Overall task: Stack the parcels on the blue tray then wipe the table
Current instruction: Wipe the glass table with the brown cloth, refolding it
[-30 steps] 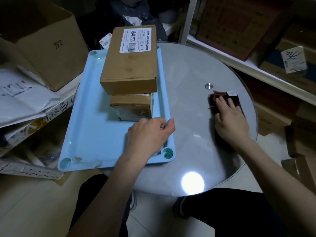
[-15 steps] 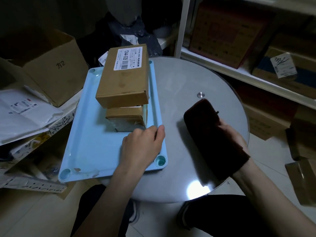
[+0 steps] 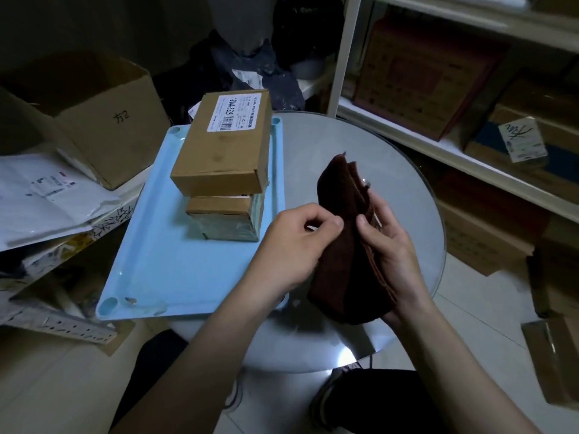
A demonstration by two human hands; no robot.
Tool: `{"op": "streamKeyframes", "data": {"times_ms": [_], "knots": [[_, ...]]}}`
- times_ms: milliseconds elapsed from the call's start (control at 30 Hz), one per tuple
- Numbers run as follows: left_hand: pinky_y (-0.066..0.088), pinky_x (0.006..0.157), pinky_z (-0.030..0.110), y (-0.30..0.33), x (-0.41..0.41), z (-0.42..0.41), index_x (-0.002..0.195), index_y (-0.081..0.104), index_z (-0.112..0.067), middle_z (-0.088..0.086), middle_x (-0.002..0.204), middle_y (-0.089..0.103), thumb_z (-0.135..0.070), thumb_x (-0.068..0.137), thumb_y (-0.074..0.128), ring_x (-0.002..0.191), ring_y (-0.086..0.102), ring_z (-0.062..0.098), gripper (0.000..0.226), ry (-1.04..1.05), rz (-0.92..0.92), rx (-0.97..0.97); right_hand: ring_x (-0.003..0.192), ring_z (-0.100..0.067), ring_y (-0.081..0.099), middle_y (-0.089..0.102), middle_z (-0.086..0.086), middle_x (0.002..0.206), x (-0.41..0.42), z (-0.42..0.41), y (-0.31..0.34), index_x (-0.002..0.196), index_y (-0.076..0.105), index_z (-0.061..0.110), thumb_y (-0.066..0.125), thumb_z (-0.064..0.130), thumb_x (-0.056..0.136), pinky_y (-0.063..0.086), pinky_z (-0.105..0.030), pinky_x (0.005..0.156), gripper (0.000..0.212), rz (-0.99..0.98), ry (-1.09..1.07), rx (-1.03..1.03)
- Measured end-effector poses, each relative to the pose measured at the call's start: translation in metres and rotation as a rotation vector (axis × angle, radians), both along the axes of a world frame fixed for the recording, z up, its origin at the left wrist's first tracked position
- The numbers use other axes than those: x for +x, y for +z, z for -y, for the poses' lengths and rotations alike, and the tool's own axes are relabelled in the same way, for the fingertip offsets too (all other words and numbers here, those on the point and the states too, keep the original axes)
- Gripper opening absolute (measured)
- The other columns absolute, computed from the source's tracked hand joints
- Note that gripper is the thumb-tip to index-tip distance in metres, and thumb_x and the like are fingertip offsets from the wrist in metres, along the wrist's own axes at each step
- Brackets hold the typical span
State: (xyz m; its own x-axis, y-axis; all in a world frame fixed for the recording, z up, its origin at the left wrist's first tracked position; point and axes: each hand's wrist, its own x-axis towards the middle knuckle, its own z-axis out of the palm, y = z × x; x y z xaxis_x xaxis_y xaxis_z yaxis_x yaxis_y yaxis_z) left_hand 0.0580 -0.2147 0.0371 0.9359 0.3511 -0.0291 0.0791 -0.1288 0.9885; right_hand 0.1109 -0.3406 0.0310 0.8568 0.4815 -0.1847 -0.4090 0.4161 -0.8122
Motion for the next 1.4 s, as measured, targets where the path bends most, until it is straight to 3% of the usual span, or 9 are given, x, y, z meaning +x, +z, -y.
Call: {"op": "streamKeyframes", "data": {"times_ms": [167, 333, 400, 533, 733, 967, 1133, 1233, 1400], "knots": [[0.044, 0.061, 0.024, 0.014, -0.010, -0.006, 0.067, 0.063, -0.019, -0.002, 0.065, 0.060, -0.013, 0.096, 0.055, 0.065, 0.056, 0.009, 0.031, 0.209, 0.034, -0.284, 0.125, -0.033, 0.058, 0.062, -0.014, 0.135, 0.006, 0.022, -0.003, 0.137, 0.055, 0.017, 0.043, 0.007, 0.099, 0.044, -0.048, 0.106, 0.041, -0.212, -0.034, 0.018], [0.036, 0.067, 0.035, 0.015, -0.019, -0.013, 0.070, 0.056, -0.019, 0.008, 0.071, 0.047, -0.027, 0.090, 0.057, 0.069, 0.044, 0.018, 0.022, 0.234, 0.055, -0.111, 0.121, -0.032, 0.061, 0.063, -0.014, 0.133, 0.007, 0.038, 0.003, 0.137, 0.057, 0.014, 0.041, 0.019, 0.100, 0.050, -0.051, 0.096, 0.041, -0.353, 0.061, 0.140], [0.042, 0.068, 0.035, 0.016, -0.020, -0.013, 0.087, 0.057, -0.016, 0.012, 0.076, 0.059, -0.021, 0.089, 0.063, 0.070, 0.054, 0.022, 0.008, 0.227, 0.045, -0.241, 0.114, -0.031, 0.066, 0.067, -0.013, 0.126, 0.009, 0.042, 0.010, 0.136, 0.057, 0.015, 0.054, 0.019, 0.092, 0.057, -0.046, 0.088, 0.045, -0.278, 0.120, 0.103], [0.057, 0.068, 0.030, 0.023, -0.024, -0.020, 0.117, 0.054, -0.024, 0.013, 0.092, 0.074, 0.011, 0.087, 0.062, 0.075, 0.071, 0.018, 0.047, 0.130, 0.143, -0.366, 0.107, -0.026, 0.070, 0.071, -0.004, 0.120, 0.010, 0.051, 0.026, 0.130, 0.056, 0.032, 0.062, -0.009, 0.077, 0.059, -0.037, 0.079, 0.068, 0.063, 0.175, -0.091], [0.056, 0.086, 0.031, 0.025, -0.025, -0.022, 0.116, 0.064, -0.029, -0.015, 0.104, 0.065, -0.014, 0.084, 0.066, 0.090, 0.064, 0.005, 0.036, 0.156, 0.042, 0.174, 0.104, -0.028, 0.070, 0.073, -0.010, 0.116, 0.005, 0.052, 0.039, 0.129, 0.058, 0.018, 0.054, -0.005, 0.084, 0.059, -0.034, 0.084, 0.051, 0.092, 0.182, -0.142], [0.019, 0.113, 0.025, 0.026, -0.045, 0.006, 0.130, 0.057, -0.029, -0.003, 0.156, 0.022, -0.038, 0.086, 0.067, 0.138, 0.023, 0.017, 0.046, 0.094, 0.161, 0.728, 0.090, -0.024, 0.073, 0.075, -0.009, 0.100, 0.001, 0.050, 0.049, 0.116, 0.062, 0.008, 0.055, 0.002, 0.080, 0.061, -0.032, 0.076, 0.038, 0.084, 0.152, -0.114], [0.044, 0.101, 0.043, 0.021, -0.041, 0.022, 0.127, 0.056, -0.022, 0.001, 0.144, 0.040, -0.055, 0.077, 0.072, 0.125, 0.042, 0.023, 0.062, -0.182, 0.255, 0.926, 0.081, -0.025, 0.072, 0.073, -0.015, 0.088, 0.000, 0.034, 0.049, 0.112, 0.061, -0.005, 0.054, 0.007, 0.093, 0.061, -0.031, 0.072, 0.023, 0.088, 0.106, -0.204], [0.050, 0.090, 0.042, 0.012, -0.038, 0.022, 0.108, 0.068, -0.017, -0.001, 0.133, 0.059, -0.038, 0.086, 0.068, 0.116, 0.053, 0.025, 0.031, -0.137, 0.395, 0.978, 0.077, -0.024, 0.071, 0.073, -0.015, 0.084, 0.000, 0.031, 0.049, 0.106, 0.062, -0.006, 0.051, 0.018, 0.098, 0.060, -0.029, 0.068, 0.027, 0.097, 0.087, -0.260], [0.052, 0.078, 0.028, 0.015, -0.032, 0.009, 0.093, 0.058, -0.030, -0.015, 0.083, 0.063, -0.033, 0.096, 0.052, 0.080, 0.060, 0.005, 0.007, 0.195, 0.301, 0.312, 0.090, -0.024, 0.073, 0.074, -0.019, 0.103, -0.001, 0.035, 0.041, 0.113, 0.063, -0.004, 0.049, 0.026, 0.097, 0.061, -0.031, 0.079, 0.037, 0.020, 0.020, -0.218]]}}
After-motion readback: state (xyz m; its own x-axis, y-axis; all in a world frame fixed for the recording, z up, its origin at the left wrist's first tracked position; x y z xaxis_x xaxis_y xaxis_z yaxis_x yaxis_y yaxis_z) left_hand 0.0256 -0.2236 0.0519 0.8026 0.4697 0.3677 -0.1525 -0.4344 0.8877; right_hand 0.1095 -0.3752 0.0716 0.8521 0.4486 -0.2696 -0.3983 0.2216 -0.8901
